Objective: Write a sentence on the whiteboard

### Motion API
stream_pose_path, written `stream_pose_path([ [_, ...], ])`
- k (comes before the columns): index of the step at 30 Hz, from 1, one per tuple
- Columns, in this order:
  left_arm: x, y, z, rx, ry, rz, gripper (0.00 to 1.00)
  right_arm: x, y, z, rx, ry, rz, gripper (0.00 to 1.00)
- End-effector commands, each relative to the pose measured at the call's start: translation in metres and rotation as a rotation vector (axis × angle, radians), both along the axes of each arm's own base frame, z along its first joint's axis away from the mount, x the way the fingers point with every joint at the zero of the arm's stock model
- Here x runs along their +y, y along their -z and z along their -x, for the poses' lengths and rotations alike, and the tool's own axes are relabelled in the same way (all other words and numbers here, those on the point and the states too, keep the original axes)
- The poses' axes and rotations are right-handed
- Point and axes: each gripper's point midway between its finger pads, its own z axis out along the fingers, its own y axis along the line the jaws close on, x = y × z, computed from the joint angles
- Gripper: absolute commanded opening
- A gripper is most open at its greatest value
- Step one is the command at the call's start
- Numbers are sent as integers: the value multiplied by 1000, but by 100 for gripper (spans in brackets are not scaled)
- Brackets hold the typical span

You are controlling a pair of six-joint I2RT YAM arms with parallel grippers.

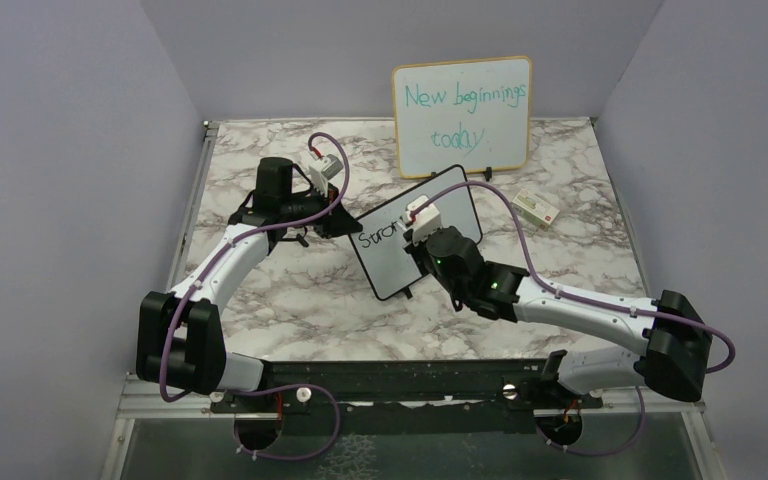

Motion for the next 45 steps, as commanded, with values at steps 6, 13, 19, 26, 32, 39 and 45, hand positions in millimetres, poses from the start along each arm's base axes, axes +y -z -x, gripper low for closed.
stream_pose_path([
  [6,7,51,12,106,-17,-139,0,-6,-5,-6,4,44,-9,0],
  [13,7,51,12,105,-18,-140,0,-10,6,1,49,41,5,0],
  [19,7,51,12,107,-18,-141,0,-11,11,4,66,34,8,0],
  [26,7,50,12,104,-19,-142,0,-12,11,5,68,33,2,0],
  [32,8,51,12,105,-20,-143,0,-11,11,7,75,25,-6,0],
  [39,8,52,12,107,-22,-145,0,-14,7,7,62,34,-13,0],
  [45,8,52,12,109,-20,-146,0,-15,6,7,61,35,-20,1],
])
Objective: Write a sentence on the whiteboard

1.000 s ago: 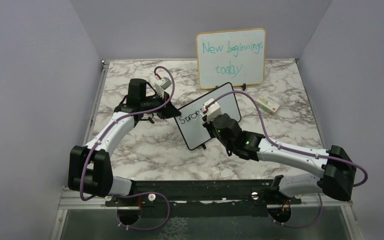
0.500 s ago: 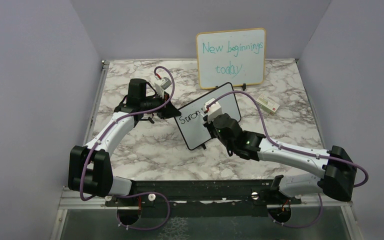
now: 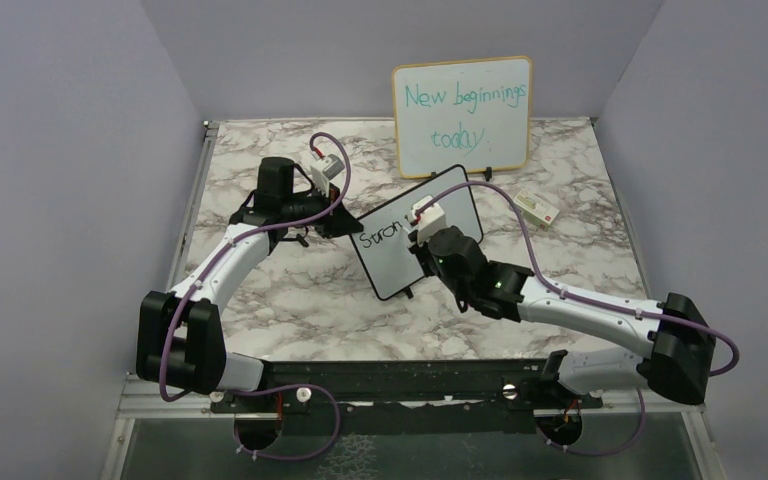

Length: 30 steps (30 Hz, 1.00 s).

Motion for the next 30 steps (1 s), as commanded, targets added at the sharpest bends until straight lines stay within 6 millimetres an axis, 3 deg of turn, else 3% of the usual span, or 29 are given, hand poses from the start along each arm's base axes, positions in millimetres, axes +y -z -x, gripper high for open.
stream_pose_path([
  [1,9,52,11,108,-22,-144,0,-6,-3,2,1,7,-21,0],
  [9,9,52,11,105,-24,-146,0,-8,-21,4,-33,2,-63,1],
  [14,9,52,11,107,-24,-146,0,-14,-16,-2,-35,29,-41,0],
  [30,9,53,11,111,-21,-146,0,-5,-17,-13,-41,15,-72,1],
])
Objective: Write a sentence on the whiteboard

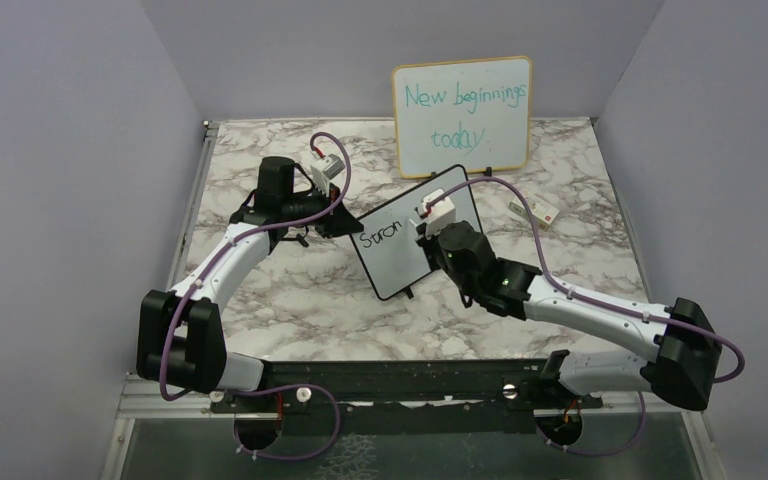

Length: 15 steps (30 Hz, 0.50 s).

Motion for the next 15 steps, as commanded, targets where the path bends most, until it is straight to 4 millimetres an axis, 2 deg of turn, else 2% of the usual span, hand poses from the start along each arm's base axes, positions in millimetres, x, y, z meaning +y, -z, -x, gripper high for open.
stream_pose_path([
  [1,10,53,11,107,-25,-145,0,8,-6,-3,-17,-21,-31,0],
  [15,10,53,12,110,-22,-143,0,14,-4,-7,-20,-28,-26,0],
])
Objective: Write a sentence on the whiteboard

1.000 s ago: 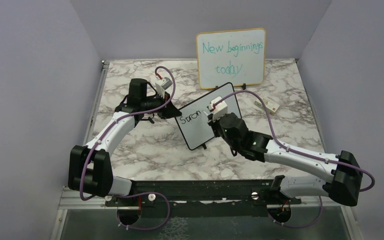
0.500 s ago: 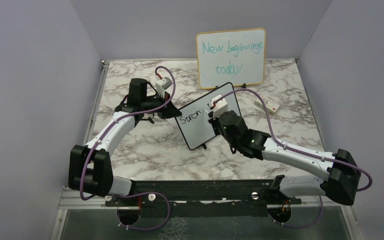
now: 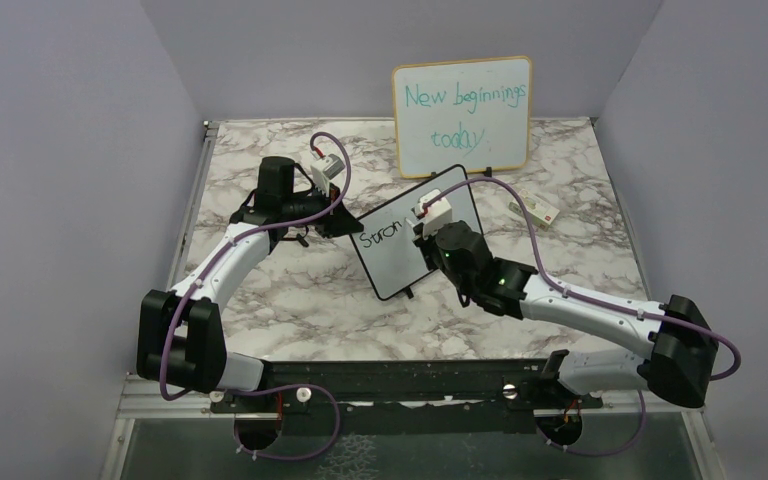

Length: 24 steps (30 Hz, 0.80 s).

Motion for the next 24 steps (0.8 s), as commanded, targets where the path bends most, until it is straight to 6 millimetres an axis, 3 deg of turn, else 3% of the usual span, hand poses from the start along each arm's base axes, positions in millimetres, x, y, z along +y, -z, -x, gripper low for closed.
stream_pose_path([
  [1,10,53,12,109,-23,-143,0,9,-9,-5,-21,-15,-31,0],
  [14,10,53,12,107,-24,-145,0,14,-16,-4,-32,-37,-57,0],
  [24,11,53,11,106,-28,-149,0,14,-10,1,-6,-60,-44,1],
])
